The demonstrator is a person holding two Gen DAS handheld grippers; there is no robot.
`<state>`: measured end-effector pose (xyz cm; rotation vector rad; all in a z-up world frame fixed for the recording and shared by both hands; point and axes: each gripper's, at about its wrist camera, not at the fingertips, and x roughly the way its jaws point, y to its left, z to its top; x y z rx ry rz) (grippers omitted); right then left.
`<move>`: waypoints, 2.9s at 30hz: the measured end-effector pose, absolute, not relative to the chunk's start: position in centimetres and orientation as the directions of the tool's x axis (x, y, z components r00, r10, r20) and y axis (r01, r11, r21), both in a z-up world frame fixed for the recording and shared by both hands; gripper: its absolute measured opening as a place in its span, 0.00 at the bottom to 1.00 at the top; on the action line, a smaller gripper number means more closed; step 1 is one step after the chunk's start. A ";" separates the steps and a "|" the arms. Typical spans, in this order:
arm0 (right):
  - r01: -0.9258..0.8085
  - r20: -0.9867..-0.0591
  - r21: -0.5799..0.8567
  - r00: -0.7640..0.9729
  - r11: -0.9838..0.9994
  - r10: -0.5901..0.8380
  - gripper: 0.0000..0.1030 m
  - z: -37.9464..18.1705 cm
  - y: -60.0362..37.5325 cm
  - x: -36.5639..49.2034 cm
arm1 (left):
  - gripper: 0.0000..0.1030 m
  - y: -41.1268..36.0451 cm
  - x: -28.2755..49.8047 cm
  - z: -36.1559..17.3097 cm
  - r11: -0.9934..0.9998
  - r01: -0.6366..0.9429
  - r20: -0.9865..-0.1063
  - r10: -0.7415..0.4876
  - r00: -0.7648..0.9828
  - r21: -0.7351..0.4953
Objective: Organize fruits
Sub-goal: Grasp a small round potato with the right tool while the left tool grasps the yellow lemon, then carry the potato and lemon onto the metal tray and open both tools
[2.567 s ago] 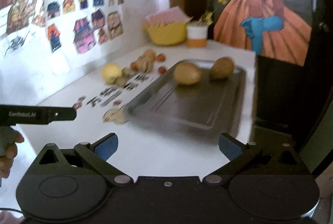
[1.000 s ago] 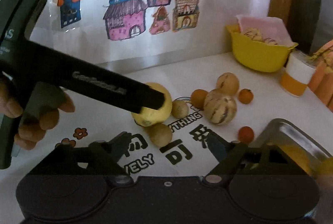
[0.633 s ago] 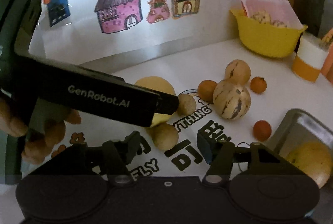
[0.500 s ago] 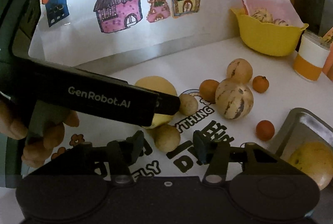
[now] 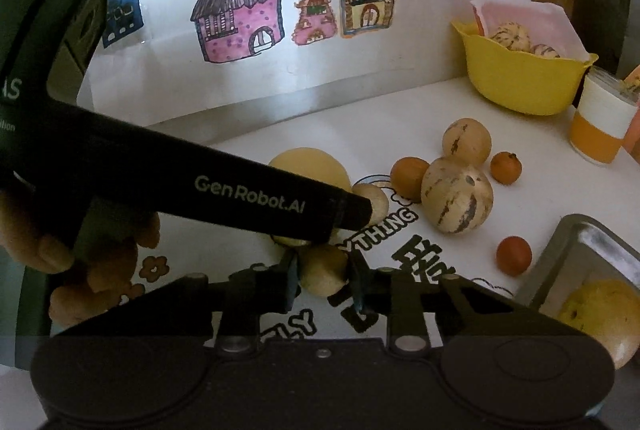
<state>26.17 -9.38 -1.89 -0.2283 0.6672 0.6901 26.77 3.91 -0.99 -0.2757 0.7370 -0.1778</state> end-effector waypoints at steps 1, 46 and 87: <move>-0.652 -0.637 0.019 0.577 0.758 0.512 0.27 -1.9 -9.5 26.0 | 0.61 3.9 26.7 -1.0 0.949 0.060 -0.636 -0.254 0.728 -0.311; -0.345 -0.530 -0.015 0.799 0.938 0.285 0.27 -2.1 -31.0 23.3 | 0.61 -12.7 24.5 -0.5 0.923 0.199 -0.655 -0.376 0.656 -0.330; -0.241 -0.416 0.009 0.882 0.970 0.223 0.97 4.0 -31.4 13.4 | 0.99 -8.4 15.9 5.2 0.935 0.192 -0.516 -0.326 0.792 -0.297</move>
